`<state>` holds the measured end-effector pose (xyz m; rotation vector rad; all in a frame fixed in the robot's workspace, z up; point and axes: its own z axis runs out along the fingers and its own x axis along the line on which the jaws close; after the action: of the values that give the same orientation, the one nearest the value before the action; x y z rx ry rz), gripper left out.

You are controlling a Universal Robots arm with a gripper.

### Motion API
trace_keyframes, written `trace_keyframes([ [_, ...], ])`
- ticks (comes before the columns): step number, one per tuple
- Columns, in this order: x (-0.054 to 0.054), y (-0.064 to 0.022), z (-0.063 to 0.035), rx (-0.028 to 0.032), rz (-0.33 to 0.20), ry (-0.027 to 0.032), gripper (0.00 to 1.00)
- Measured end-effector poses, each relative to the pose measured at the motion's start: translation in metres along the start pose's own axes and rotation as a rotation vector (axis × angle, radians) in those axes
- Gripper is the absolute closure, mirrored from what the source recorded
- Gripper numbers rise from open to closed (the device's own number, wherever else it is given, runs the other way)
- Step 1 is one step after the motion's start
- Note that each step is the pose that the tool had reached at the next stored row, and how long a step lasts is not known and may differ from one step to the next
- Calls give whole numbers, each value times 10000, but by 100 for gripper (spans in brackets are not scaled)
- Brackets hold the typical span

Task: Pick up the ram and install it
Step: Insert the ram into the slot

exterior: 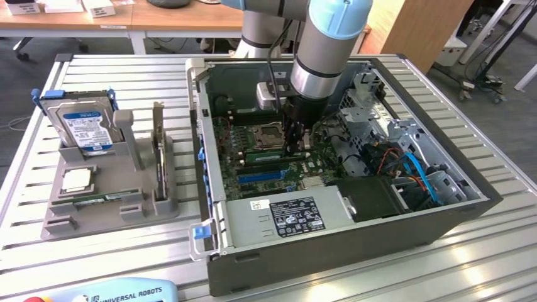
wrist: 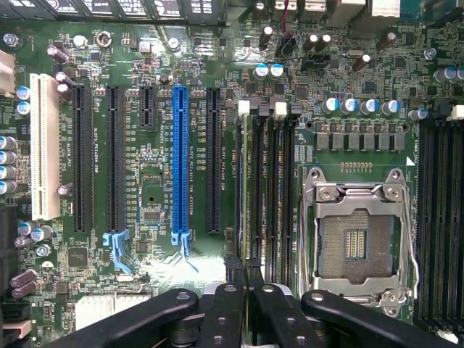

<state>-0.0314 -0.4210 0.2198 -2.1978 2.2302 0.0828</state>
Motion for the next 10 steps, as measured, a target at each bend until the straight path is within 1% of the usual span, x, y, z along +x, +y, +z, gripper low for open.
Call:
trace_keyframes([
  [5, 0, 0, 1, 1, 0, -2, 87],
  [6, 0, 0, 1, 1, 0, -2, 81],
  [10, 0, 0, 1, 1, 0, -3, 81],
])
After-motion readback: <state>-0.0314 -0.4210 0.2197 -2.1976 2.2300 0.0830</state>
